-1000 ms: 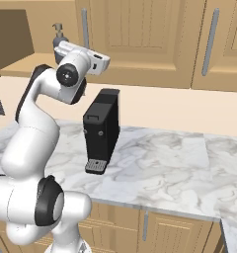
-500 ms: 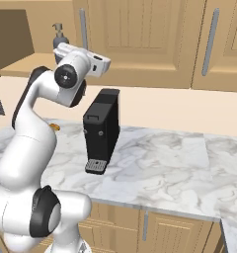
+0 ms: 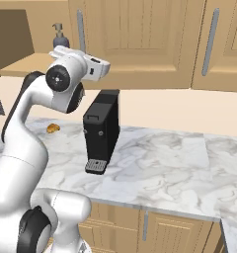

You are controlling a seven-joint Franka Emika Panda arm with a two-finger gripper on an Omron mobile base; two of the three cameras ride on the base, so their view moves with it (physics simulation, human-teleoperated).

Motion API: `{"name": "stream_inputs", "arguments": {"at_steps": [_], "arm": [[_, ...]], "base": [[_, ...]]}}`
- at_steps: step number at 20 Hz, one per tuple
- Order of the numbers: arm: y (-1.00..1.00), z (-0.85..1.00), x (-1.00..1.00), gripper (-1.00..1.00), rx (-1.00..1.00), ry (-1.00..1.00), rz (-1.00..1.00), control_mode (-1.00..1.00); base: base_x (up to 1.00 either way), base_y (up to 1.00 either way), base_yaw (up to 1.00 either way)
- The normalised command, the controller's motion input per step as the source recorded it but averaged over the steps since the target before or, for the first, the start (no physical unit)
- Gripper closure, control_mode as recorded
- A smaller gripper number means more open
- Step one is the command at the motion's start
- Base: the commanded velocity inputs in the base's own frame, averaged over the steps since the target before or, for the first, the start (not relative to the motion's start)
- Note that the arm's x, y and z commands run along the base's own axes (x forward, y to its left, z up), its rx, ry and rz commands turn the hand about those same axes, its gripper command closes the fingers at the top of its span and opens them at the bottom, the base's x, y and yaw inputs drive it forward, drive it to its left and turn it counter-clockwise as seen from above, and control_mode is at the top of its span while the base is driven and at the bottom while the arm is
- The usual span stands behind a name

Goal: Pick the soap dispenser and sponge from the cabinet and place them on the counter.

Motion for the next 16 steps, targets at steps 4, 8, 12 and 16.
{"name": "stream_inputs", "arguments": {"at_steps": [4, 8, 12, 16], "arm": [[-0.60, 0.31, -0.76, 1.00, 0.01, 0.04, -0.04, -1.00], [-0.62, 0.30, -0.72, 1.00, 0.00, 0.05, -0.03, -1.00], [-0.68, 0.27, -0.73, 1.00, 0.00, 0.05, -0.01, -1.00], [-0.77, 0.14, -0.75, 1.00, 0.04, 0.04, 0.00, -1.00]], "base": [[0.00, 0.00, 0.00], [0.00, 0.00, 0.00], [0.00, 0.00, 0.00], [0.00, 0.00, 0.00]]}}
